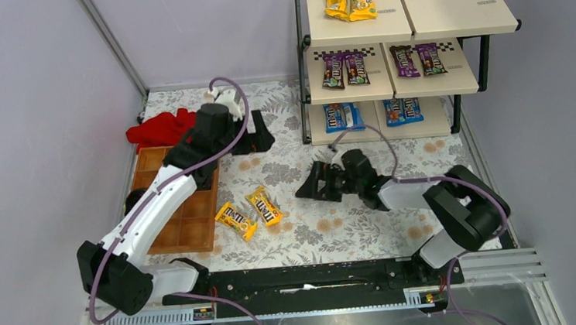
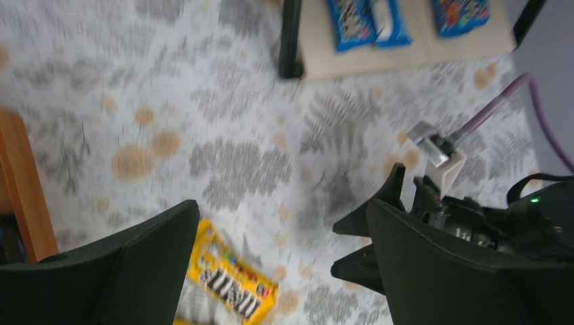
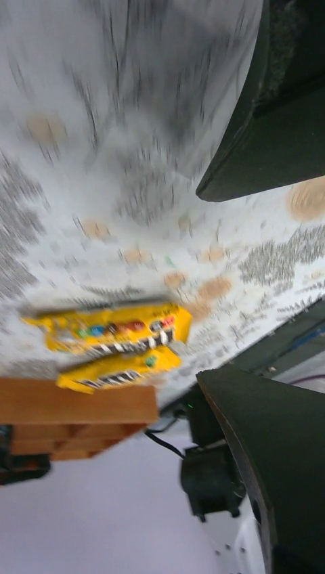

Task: Place and organize the candy bags onto the shelf

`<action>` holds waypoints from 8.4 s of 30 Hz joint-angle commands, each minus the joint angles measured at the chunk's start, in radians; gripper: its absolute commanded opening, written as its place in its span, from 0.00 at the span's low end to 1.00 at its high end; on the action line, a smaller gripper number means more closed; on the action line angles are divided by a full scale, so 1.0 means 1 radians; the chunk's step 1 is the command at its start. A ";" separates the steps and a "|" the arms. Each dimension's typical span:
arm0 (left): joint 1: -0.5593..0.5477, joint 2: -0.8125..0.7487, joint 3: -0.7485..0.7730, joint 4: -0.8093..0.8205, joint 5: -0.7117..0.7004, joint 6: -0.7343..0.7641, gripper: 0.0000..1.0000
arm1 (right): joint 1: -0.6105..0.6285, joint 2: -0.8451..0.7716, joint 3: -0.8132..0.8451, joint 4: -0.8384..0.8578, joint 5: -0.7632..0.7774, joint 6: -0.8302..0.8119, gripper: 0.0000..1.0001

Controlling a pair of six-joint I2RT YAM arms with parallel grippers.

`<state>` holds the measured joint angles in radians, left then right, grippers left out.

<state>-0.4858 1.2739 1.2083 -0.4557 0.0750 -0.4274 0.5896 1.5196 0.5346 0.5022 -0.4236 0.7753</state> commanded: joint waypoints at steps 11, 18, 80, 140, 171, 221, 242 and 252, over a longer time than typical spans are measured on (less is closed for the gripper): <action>0.003 -0.214 -0.361 0.005 -0.006 -0.194 0.99 | 0.237 0.505 0.042 0.704 -0.176 0.435 0.76; 0.003 -0.203 -0.342 0.009 0.009 -0.188 0.99 | 0.237 0.476 0.041 0.546 -0.043 0.373 0.61; 0.027 -0.306 -0.581 0.871 0.704 -0.454 0.99 | 0.003 -0.415 0.263 -0.201 -0.688 -0.298 0.00; 0.147 -0.271 -0.578 1.127 1.018 -0.780 0.20 | 0.113 -0.482 0.222 0.005 -0.393 0.045 0.87; 0.208 -0.199 -0.574 1.136 0.936 -0.819 0.42 | 0.101 -0.154 -0.006 0.831 -0.132 0.593 0.35; -0.010 -0.137 -0.123 0.121 -0.041 0.052 0.99 | -0.544 -0.026 1.527 -0.924 0.465 -0.489 0.29; -0.145 -0.147 -0.125 0.096 -0.171 0.119 0.99 | -0.639 0.241 1.657 -0.755 0.418 -0.372 0.28; -0.148 -0.147 -0.127 0.096 -0.172 0.119 0.99 | -0.639 0.271 1.660 -0.758 0.505 -0.380 0.28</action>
<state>-0.6273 1.1454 1.0721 -0.3946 -0.0784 -0.3210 -0.0483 1.7969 2.1574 -0.3229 0.0334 0.3943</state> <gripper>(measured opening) 0.987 0.316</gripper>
